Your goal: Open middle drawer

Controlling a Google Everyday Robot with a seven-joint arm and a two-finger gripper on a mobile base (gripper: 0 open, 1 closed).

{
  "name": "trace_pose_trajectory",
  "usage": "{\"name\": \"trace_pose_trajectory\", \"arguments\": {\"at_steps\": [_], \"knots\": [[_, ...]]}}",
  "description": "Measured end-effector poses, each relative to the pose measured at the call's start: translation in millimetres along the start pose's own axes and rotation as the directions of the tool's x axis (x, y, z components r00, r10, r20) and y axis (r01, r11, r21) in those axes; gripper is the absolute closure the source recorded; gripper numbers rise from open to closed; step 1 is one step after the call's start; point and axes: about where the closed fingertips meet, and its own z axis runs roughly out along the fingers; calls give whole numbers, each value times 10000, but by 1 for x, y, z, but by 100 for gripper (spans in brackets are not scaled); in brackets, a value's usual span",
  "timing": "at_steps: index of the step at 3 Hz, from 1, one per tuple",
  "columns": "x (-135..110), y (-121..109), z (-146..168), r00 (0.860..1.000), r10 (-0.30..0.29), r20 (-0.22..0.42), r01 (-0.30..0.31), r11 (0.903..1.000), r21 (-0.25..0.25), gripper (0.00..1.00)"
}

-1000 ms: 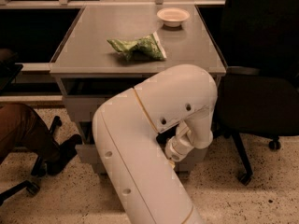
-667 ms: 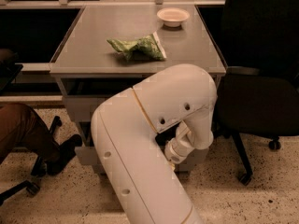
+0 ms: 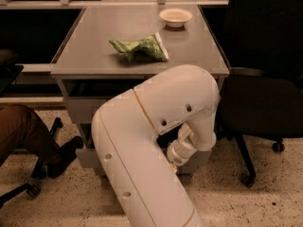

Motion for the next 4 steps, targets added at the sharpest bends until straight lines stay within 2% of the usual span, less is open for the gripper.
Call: {"name": "trace_pose_trajectory", "arguments": {"at_steps": [1,2,4], "knots": [[1,9,1,10000,3,24,-2,9997,-246,0],[0,10,-1,10000,3,24,-2,9997,-247,0],[-3,38,0,9998,-178,81,184,9969,-770,0]]}}
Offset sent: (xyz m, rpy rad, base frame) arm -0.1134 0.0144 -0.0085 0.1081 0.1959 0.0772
